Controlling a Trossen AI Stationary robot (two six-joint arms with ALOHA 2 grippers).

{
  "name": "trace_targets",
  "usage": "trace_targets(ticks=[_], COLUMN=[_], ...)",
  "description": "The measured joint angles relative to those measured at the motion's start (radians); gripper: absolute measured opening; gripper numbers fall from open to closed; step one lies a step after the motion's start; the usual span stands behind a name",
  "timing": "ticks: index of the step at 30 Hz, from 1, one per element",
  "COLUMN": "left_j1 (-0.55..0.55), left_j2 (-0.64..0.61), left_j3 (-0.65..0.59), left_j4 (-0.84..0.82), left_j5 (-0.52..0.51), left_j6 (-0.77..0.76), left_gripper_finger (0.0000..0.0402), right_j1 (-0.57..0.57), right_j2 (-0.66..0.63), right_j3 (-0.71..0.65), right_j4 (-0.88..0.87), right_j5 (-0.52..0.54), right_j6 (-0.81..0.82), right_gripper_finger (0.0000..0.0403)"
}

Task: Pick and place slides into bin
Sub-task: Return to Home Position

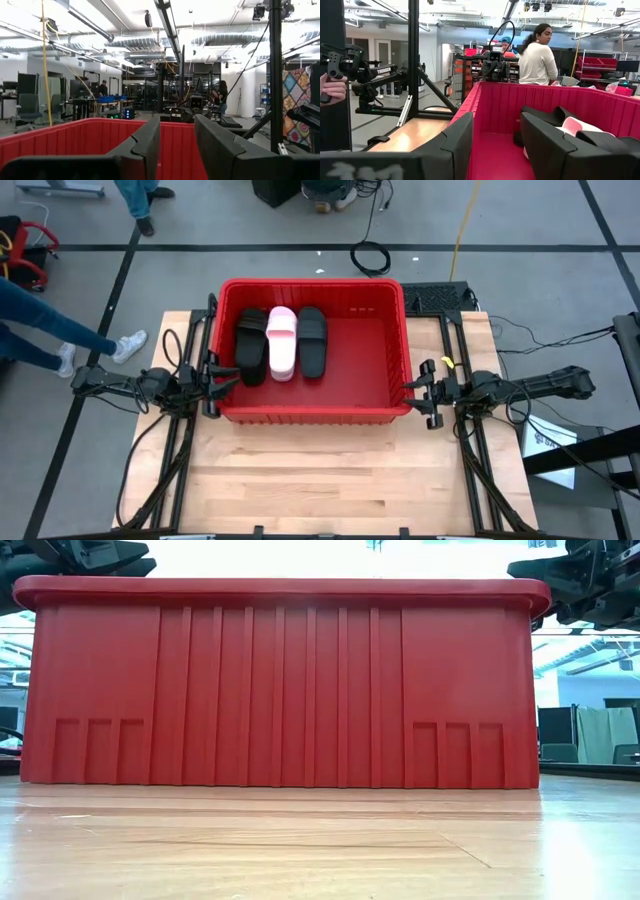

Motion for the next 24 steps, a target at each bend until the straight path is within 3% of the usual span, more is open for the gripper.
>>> trace_targets(ticks=[24], left_j1=[0.000], left_j2=[0.000], left_j3=[0.000], left_j4=[0.000], left_j5=[0.000], left_j6=[-0.002], left_gripper_finger=[0.0127], right_j1=[0.000], right_j2=[0.002], right_j3=[0.000], right_j4=[0.022], right_j5=[-0.002], right_j6=[0.003], right_gripper_finger=[0.0155])
